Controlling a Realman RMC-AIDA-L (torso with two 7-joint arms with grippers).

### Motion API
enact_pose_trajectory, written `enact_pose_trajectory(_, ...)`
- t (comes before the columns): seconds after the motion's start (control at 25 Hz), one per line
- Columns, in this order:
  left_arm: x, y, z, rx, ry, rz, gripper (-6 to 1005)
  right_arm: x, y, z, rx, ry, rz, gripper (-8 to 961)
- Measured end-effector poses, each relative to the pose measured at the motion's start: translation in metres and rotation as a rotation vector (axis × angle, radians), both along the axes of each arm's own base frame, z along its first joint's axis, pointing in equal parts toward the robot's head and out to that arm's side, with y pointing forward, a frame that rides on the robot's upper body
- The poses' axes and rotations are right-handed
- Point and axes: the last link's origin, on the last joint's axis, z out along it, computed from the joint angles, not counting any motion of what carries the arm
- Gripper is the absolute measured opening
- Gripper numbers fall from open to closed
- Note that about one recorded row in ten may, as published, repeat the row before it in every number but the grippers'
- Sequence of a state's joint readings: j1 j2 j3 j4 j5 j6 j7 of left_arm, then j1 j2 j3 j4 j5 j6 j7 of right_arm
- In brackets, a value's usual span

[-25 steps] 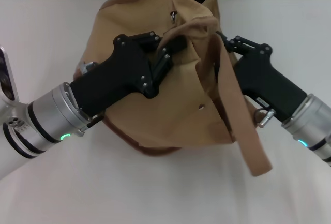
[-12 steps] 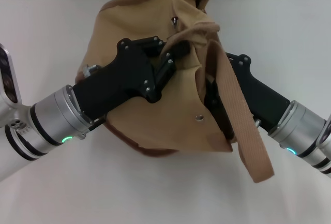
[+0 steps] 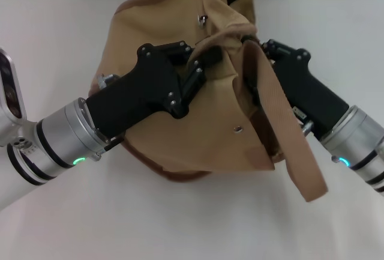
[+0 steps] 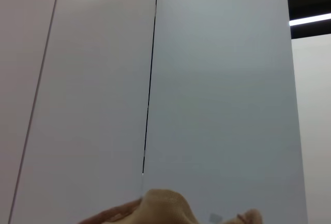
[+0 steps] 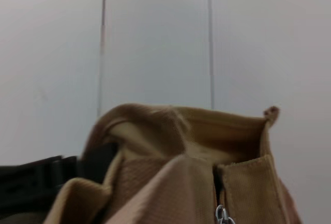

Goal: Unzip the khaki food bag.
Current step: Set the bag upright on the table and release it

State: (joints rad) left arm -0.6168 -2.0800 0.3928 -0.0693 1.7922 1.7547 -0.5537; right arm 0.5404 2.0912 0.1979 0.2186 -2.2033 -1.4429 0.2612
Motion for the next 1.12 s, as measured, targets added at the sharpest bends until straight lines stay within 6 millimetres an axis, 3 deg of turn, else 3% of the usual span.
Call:
enact_pose_trajectory(0.72, 0.001, 0.001, -0.003, -0.007, 0.006, 0.005, 70, 0.005, 0.001, 0.005, 0.103, -0.009, -0.046, 244)
enact_pose_trajectory(1.12, 0.003, 0.003, -0.003, -0.007, 0.009, 0.001, 70, 0.003, -0.008, -0.001, 0.275, -0.197, 0.046, 245)
